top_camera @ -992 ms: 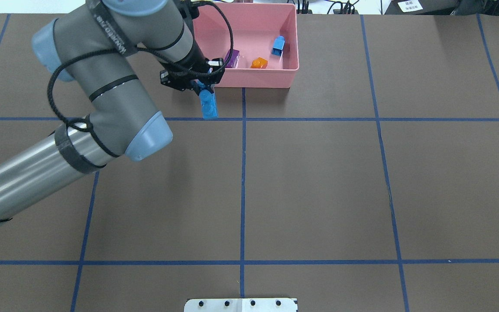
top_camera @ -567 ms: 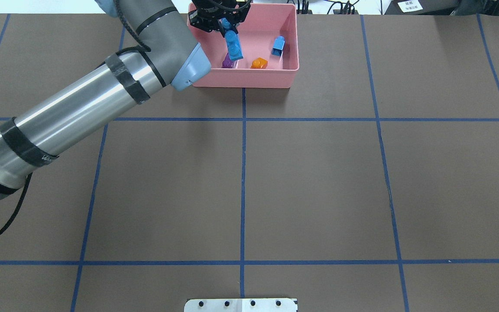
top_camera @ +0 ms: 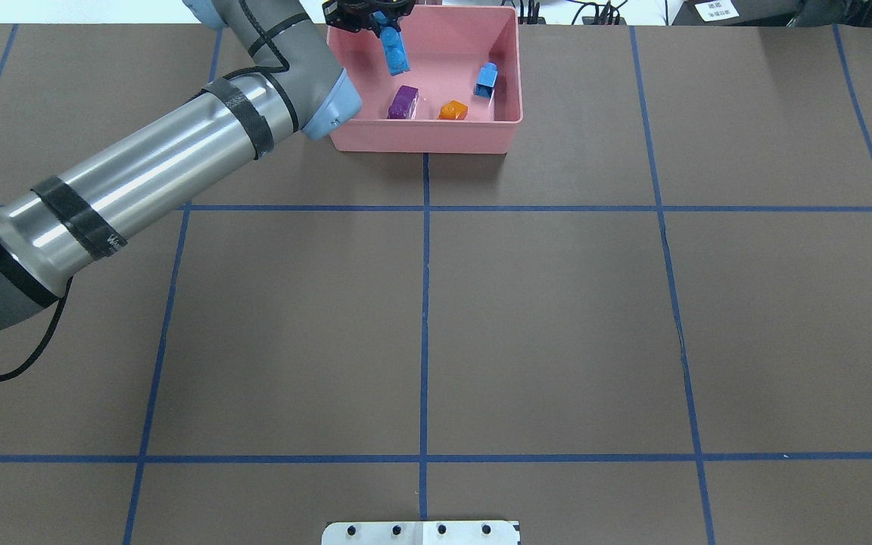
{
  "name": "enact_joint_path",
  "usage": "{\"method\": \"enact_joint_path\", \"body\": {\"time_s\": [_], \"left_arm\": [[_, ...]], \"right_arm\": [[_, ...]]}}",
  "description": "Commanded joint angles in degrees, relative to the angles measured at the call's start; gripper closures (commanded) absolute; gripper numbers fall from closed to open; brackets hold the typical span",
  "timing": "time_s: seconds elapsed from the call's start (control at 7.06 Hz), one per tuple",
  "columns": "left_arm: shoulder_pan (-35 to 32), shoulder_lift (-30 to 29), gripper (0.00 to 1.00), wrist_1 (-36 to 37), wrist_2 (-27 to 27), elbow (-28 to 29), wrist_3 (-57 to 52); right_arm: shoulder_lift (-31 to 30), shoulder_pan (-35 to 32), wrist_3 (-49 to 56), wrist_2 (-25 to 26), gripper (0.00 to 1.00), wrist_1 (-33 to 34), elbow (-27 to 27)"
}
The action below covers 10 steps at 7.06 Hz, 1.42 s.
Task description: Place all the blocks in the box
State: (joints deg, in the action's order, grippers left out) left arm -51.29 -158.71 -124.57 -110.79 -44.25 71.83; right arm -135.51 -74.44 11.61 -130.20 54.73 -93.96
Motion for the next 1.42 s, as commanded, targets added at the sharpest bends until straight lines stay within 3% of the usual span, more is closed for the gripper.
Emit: {"method": "enact_joint_path", "body": {"time_s": [0.0,0.14,1.28], "left_arm": [[0.23,-1.41,1.00,-3.28,3.37,4.05,0.07],[0.23,-2.38,1.00,-4.61,3.91,6.43,0.07],[0.40,-2.66,1.00,-4.98,4.80,6.46,-0.02]], "right_arm": [[0.16,0.09,0.25,-1.72,0.00,-0.24,1.14],[0.59,0.18,0.78,-2.25,0.00,-0.24,1.76],[4.02,1.05,1.13,-7.43,0.00,-0.24,7.03]]}}
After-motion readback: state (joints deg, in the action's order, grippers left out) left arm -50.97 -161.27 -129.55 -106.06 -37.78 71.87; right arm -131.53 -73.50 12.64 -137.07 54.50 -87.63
